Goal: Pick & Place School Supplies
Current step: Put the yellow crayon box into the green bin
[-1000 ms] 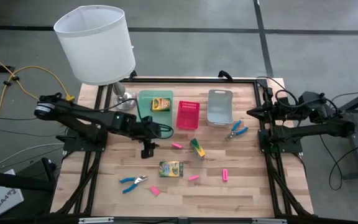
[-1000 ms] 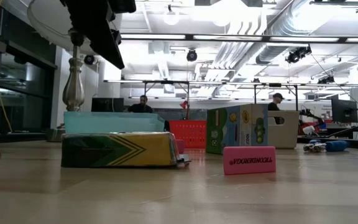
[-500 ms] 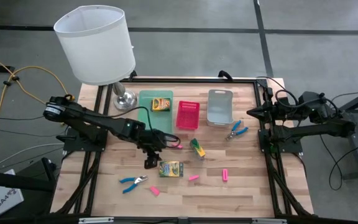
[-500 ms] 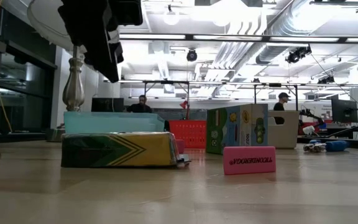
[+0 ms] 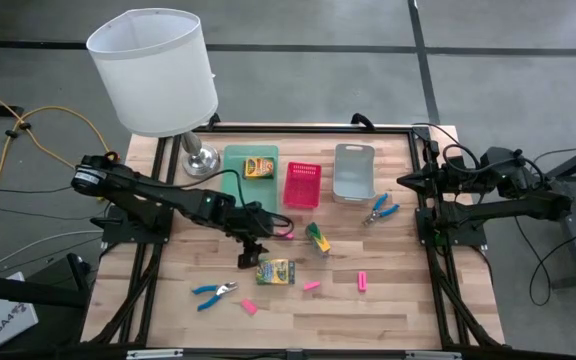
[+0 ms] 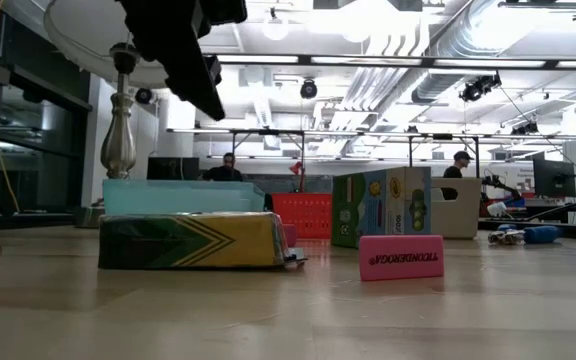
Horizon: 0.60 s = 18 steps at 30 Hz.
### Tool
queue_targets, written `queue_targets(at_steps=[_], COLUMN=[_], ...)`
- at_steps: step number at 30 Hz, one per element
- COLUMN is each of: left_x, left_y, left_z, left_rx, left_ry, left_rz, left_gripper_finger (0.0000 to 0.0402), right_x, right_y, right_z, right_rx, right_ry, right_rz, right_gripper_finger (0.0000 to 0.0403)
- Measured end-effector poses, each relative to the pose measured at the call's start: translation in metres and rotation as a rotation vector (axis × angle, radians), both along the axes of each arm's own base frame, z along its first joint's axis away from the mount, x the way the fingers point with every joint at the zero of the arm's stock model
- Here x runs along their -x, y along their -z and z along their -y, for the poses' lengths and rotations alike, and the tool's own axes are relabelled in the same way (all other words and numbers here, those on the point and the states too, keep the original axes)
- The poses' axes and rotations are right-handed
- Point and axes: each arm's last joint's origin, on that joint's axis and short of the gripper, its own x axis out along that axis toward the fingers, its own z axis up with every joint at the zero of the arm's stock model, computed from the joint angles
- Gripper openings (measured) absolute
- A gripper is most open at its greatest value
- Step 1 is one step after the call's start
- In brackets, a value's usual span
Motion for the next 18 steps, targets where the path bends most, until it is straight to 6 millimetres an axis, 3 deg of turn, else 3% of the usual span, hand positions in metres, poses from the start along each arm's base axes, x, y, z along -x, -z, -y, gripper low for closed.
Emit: queue_targets(at_steps=[18], left_x=[-0.0012], left_y=[-0.0022], left_z=[0.0054], left_rx=[0.004], left_ry=[0.017], left_rz=[0.033], left_gripper_finger=[0.0205], right_x=[0.0], right_y=[0.0], right_z=[0.0], right_rx=[0.0], right_ry=[0.0], right_rz=[0.0], right_gripper_finger=[0.0002])
